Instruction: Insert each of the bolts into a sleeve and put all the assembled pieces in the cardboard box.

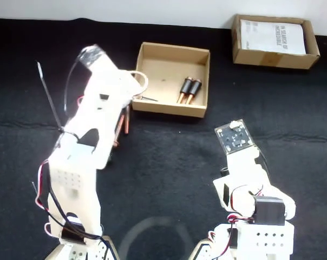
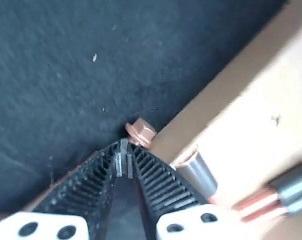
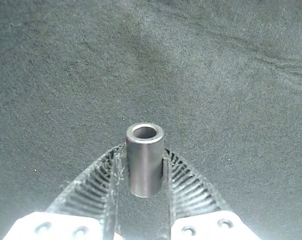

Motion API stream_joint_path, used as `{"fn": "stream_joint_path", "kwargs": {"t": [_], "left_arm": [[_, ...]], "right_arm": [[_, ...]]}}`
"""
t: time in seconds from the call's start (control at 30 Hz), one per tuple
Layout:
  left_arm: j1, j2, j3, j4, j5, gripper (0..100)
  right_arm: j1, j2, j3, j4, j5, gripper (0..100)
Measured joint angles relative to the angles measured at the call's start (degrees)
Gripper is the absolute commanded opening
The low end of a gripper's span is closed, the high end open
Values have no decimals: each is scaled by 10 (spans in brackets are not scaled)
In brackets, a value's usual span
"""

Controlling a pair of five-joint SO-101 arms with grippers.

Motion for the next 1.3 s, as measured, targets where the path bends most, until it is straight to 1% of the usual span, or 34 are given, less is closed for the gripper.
{"fn": "stream_joint_path", "kwargs": {"t": [0.1, 0.17, 0.23, 0.33, 0.4, 0.43, 0.67, 0.8, 1.1, 1.3], "left_arm": [[20, 0, -28, 50, -28, 14], [32, 0, -38, 73, -40, 40], [40, 0, -39, 88, -61, 113], [40, 0, -33, 99, -74, 249], [35, 0, -20, 100, -76, 309], [30, 0, -18, 100, -76, 323], [-21, 1, -15, 102, -76, 285], [-41, 1, -11, 78, -80, 256], [-54, 12, -11, 28, -80, 207], [-58, 58, -11, 18, -127, 204]], "right_arm": [[0, 0, 0, -11, 3, 8], [0, 0, 0, -12, 16, 8], [0, 0, 0, -15, 22, 8], [0, 0, 0, -16, 25, 8], [0, 0, 0, -18, 25, 8], [0, 0, 0, -19, 25, 8], [0, 0, 0, -21, 25, 8], [0, 0, 0, -21, 25, 8], [0, 0, 0, -21, 25, 8], [0, 0, 0, -21, 25, 8]]}}
